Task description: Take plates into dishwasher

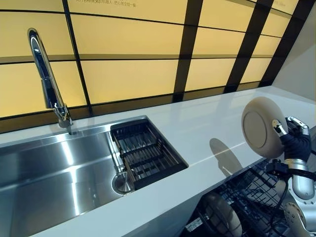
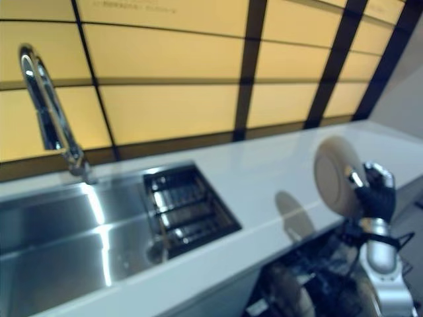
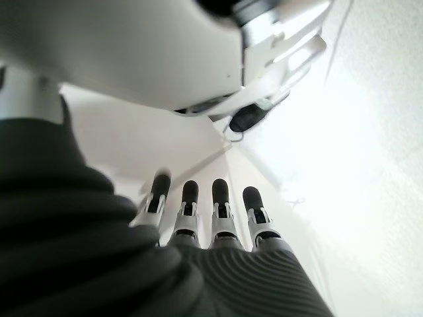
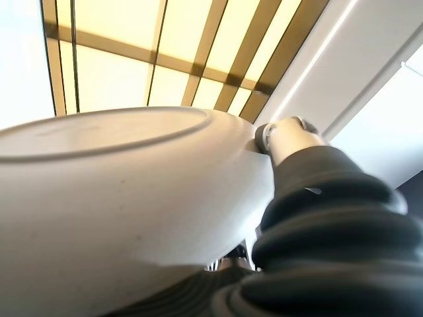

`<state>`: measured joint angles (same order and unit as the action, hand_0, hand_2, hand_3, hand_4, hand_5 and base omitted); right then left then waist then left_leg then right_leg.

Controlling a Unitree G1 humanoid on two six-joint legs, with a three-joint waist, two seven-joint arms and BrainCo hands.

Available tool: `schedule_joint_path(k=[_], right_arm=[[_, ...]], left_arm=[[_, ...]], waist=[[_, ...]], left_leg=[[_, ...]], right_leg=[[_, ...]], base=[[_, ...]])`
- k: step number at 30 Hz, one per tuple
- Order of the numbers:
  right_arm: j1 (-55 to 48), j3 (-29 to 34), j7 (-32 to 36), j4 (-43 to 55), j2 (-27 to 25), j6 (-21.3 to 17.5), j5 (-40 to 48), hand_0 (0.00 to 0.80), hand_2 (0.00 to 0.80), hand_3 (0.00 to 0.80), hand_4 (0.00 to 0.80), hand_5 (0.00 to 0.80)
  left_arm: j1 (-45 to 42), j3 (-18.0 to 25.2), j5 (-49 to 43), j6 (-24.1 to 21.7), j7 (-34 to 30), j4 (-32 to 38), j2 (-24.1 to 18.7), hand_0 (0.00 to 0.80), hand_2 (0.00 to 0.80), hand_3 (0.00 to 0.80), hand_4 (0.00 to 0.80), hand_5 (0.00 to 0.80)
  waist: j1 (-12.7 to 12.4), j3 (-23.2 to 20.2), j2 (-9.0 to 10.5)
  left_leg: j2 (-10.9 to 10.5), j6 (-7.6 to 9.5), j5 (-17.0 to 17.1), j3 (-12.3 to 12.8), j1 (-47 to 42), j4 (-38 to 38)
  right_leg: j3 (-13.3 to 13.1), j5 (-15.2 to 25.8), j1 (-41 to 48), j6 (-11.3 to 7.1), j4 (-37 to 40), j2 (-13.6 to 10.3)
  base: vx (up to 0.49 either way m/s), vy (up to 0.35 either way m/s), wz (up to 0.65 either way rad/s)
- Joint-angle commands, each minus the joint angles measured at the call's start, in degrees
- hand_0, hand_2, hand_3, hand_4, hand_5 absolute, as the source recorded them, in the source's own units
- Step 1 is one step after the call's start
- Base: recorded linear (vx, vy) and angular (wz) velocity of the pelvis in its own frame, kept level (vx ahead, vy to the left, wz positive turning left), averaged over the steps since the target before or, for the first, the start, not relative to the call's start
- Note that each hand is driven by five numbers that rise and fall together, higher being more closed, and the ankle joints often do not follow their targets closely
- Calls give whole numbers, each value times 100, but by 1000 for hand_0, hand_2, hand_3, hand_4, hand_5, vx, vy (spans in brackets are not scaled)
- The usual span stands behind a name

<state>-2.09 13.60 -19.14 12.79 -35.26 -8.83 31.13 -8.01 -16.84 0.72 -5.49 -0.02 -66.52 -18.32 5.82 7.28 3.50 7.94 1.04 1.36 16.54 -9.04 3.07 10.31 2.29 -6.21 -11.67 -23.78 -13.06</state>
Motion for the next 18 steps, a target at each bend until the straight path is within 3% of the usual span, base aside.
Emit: schedule_joint_path(k=[1, 2, 3, 6, 9, 10, 11, 15, 18], right_arm=[[567, 194, 95, 55, -127, -451, 100, 800, 800, 800, 800, 800], [623, 129, 109, 55, -97, -419, 67, 800, 800, 800, 800, 800], [627, 126, 106, 55, -92, -417, 62, 800, 800, 800, 800, 800], [716, 27, 114, 74, -94, -329, 85, 800, 800, 800, 800, 800], [777, -16, 232, 65, -18, -321, 262, 800, 800, 800, 800, 800], [785, -61, 333, 64, 16, -339, 384, 800, 800, 800, 800, 800], [788, -66, 342, 60, 17, -346, 393, 800, 800, 800, 800, 800], [750, -143, 413, 91, -17, -302, 518, 800, 800, 800, 800, 800], [855, -253, 647, 55, -30, -92, 415, 800, 800, 800, 800, 800]], left_arm=[[161, 184, -137, -89, 39, 240, -196, 0, 0, 0, 0, 0], [225, 185, -123, -74, 48, 266, -262, 0, 0, 0, 0, 0], [226, 186, -122, -71, 47, 268, -267, 0, 0, 0, 0, 0], [333, 173, -77, -80, 75, 326, -383, 0, 0, 0, 0, 0], [452, 251, -53, -27, 152, 415, -458, 0, 0, 0, 0, 0], [502, 302, -58, 13, 188, 456, -517, 0, 0, 0, 0, 0], [506, 307, -67, 13, 187, 459, -522, 0, 0, 0, 0, 0], [662, 348, -99, -48, 151, 472, -497, 0, 0, 0, 0, 0], [694, 269, -119, -240, 92, 448, -255, 0, 0, 0, 0, 0]], waist=[[-267, 51, 182], [-341, 14, 189], [-350, 16, 191], [-450, -23, 229], [-489, -55, 320], [-524, -31, 374], [-529, -21, 374], [-545, 20, 337], [-525, 14, 200]], left_leg=[[-782, 134, -524, -167, -160, 181], [-683, 122, -438, 16, -10, 178], [-678, 115, -450, 25, -16, 173], [-480, 50, -298, 356, 200, 143], [-256, -85, -170, 611, 312, 129], [-101, -179, -109, 757, 331, 102], [-83, -189, -99, 765, 327, 102], [237, -399, 171, 692, 461, 83], [426, -592, 371, 570, 542, 97]], right_leg=[[27, 1665, 144, -231, 554, -806], [131, 1604, 330, -260, 561, -907], [123, 1591, 329, -257, 554, -902], [299, 1356, 662, -292, 797, -904], [509, 979, 886, -269, 1324, -653], [696, 822, 976, -270, 1468, -503], [709, 799, 992, -266, 1481, -484], [731, 153, 1199, -153, 1861, 27], [714, -181, 1276, 75, 2009, 266]], base=[[-274, -246, -59], [-252, -227, -91], [-267, -271, -131], [-245, -306, -82], [-306, -454, -81], [-274, -465, -92], [-248, -452, -90], [-199, -332, -77], [-165, -140, -10]])
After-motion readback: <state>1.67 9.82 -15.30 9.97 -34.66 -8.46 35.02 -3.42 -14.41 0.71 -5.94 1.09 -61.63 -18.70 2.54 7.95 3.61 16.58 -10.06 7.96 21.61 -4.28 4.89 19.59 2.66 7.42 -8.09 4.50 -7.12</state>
